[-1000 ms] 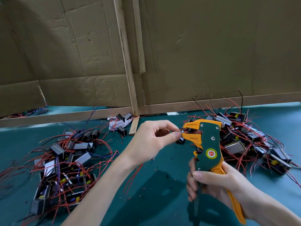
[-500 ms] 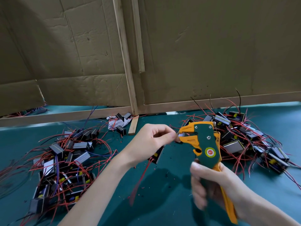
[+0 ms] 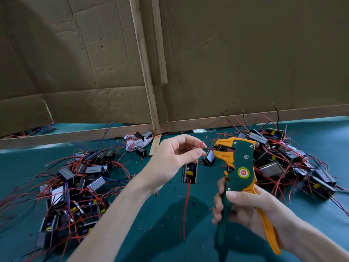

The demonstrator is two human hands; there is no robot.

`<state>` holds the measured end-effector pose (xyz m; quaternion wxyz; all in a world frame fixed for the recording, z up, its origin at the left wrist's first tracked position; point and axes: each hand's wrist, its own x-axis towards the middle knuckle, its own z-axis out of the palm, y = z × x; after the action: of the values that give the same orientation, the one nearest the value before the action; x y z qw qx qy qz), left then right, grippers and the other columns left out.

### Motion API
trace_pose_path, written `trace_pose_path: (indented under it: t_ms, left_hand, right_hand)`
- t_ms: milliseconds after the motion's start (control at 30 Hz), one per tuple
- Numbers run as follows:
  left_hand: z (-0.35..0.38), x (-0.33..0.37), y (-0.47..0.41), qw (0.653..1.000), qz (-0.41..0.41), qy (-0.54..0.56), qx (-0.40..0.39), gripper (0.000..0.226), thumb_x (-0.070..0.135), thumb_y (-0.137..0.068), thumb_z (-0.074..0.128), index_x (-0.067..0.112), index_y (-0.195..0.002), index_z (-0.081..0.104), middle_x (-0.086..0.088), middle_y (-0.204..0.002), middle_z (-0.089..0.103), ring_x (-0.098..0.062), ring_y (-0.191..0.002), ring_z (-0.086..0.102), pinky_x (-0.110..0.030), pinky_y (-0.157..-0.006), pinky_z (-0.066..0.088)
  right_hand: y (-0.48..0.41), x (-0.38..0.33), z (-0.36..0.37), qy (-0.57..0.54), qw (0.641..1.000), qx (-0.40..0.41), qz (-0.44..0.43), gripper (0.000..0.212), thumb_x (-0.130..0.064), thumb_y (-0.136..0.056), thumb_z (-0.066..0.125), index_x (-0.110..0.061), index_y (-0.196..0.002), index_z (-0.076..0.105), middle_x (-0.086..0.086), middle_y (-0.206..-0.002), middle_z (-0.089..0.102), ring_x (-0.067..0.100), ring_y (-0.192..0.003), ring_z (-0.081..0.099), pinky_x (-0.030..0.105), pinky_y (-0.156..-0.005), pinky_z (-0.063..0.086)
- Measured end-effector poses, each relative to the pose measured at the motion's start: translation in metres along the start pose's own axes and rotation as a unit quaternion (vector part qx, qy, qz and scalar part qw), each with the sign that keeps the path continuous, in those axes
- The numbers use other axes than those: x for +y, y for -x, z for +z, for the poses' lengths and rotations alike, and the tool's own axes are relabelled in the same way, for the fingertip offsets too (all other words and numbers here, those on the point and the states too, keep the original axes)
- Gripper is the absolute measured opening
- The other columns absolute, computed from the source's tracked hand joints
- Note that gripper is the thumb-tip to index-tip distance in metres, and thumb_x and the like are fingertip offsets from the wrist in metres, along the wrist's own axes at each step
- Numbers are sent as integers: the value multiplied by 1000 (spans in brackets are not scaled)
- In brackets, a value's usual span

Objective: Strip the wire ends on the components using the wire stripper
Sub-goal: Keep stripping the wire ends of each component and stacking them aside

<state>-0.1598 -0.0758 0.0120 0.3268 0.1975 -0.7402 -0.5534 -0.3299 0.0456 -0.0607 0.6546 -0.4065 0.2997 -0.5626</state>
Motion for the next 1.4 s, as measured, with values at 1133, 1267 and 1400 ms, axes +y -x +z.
trace_pose_path:
  t_ms: [1133, 1267, 1400]
  left_hand:
    - [-1, 3, -1, 997, -52, 22, -52, 24, -5, -84, 63, 16, -79, 54, 1, -66, 57, -13, -58, 47, -16, -57, 40]
    - [-8, -3, -2, 996, -78, 25, -35, 21, -6, -85, 61, 14, -82, 55, 5, -63, 56, -14, -59, 49, -33, -75, 47]
    - [-12, -3, -1, 997, -71, -3, -18, 15, 1, -85, 66, 14, -85, 58, -5, -74, 63, -18, -71, 60, -18, -64, 48]
  right_hand:
    - [10, 2, 21, 64, 993, 95, 13, 44, -32, -64, 85, -13, -51, 47, 7, -40, 34, 16, -30, 35, 24, -38, 37]
    - [5, -3, 10, -41, 995, -67, 57, 27, -26, -78, 80, -6, -91, 66, 18, -77, 63, 33, -70, 64, 46, -73, 52]
    - [0, 6, -1, -48, 996, -54, 45, 30, -16, -79, 80, -6, -104, 66, 23, -89, 64, 37, -82, 63, 50, -85, 50]
